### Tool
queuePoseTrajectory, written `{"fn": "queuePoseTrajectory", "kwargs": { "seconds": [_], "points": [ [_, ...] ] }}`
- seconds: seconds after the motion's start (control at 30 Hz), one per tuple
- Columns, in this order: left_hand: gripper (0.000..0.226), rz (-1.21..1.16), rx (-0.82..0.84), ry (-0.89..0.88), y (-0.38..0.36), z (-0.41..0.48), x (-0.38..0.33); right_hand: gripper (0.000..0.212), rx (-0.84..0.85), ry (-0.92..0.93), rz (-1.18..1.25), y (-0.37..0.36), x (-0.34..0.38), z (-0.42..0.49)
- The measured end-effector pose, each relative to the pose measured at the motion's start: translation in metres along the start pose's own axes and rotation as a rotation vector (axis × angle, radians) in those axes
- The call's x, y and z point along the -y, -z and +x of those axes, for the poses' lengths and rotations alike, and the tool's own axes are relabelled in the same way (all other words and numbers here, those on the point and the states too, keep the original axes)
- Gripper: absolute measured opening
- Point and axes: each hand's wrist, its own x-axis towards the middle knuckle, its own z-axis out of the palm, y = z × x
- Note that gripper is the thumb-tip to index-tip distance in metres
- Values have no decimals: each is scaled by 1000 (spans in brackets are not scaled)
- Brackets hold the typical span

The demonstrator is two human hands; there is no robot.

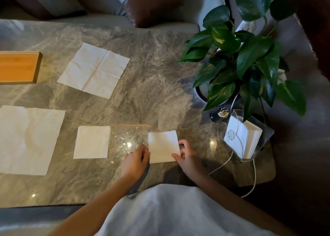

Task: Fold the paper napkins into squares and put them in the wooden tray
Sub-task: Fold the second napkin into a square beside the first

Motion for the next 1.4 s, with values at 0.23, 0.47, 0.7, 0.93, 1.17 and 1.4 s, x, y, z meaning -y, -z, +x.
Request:
{"fn": "queuePoseTrajectory", "kwargs": {
  "seconds": [0.23, 0.47, 0.7, 0.93, 1.17, 1.4],
  "points": [
    [10, 11, -12, -6, 0, 2, -2, 45, 3, -9, -17, 1, -2, 1],
    [25, 143, -146, -164, 3, -4, 0, 44, -247, 231, -215, 5, -3, 4],
    [61, 621, 37, -388, -10, 3, -21, 70, -102, 499, -785, -27, 14, 14],
    [62, 741, 104, -344, -17, 8, -7, 77, -12, 461, -843, -29, 1, 20],
    [64, 779, 135, -370, -1, 12, 21, 78, 59, 423, -894, 8, -32, 18],
    [66, 809, 134, -376, 0, 13, 17, 73, 146, 388, -852, 10, -31, 18]
  ]
}}
